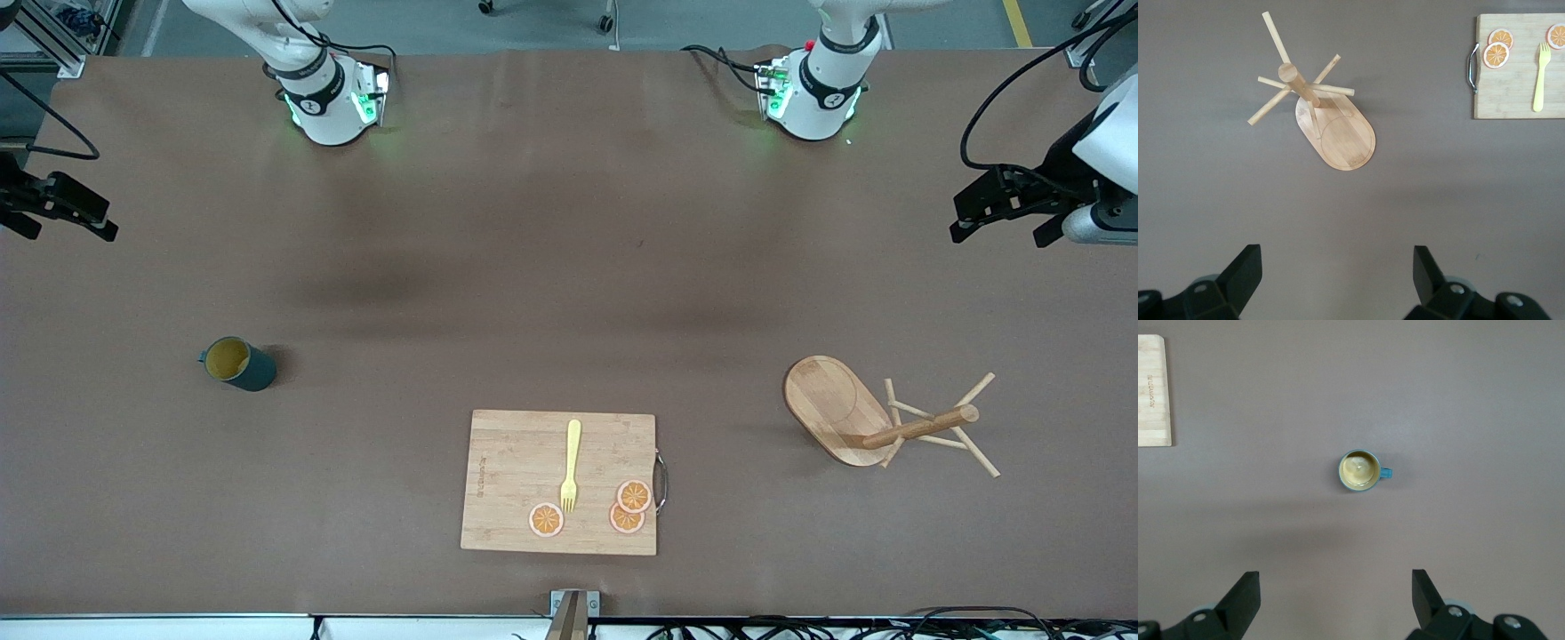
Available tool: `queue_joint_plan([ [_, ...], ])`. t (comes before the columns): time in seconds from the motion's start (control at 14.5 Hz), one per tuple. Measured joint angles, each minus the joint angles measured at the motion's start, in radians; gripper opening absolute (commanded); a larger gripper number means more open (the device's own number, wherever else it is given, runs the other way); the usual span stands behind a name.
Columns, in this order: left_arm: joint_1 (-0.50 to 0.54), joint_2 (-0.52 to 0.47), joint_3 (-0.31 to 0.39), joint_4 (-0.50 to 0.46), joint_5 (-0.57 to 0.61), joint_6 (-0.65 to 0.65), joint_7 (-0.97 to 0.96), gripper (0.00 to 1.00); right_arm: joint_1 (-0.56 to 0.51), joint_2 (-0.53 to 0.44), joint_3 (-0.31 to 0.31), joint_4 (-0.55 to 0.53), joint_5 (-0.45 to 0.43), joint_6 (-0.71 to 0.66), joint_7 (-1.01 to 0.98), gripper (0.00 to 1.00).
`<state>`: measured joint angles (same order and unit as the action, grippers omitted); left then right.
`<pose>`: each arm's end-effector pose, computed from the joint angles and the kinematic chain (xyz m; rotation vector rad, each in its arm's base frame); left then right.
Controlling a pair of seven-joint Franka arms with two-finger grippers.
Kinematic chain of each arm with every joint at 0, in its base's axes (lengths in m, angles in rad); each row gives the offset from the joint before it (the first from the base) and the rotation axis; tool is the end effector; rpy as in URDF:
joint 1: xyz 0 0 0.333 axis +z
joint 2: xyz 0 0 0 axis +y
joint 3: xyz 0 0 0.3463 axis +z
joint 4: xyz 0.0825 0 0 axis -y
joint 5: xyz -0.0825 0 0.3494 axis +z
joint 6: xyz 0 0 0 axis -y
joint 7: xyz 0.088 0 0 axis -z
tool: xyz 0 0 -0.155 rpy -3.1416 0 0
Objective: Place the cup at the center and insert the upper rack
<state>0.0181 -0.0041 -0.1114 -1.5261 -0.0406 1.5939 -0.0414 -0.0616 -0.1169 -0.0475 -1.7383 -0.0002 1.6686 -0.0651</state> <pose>0.5221 -0.0552 0.6309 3.0938 -0.0811 0.1068 0.4869 -0.0547 0.6005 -3.1387 0.0687 -0.0743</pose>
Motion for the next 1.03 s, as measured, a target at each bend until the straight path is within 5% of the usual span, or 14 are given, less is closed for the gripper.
queue_joint_plan([
  [1.03, 0.000, 0.000, 0.000, 0.000, 0.000, 0.000, 0.000, 1.00, 0.002, 0.087, 0.006, 0.004, -0.006, -0.008, -0.006, 1.00],
])
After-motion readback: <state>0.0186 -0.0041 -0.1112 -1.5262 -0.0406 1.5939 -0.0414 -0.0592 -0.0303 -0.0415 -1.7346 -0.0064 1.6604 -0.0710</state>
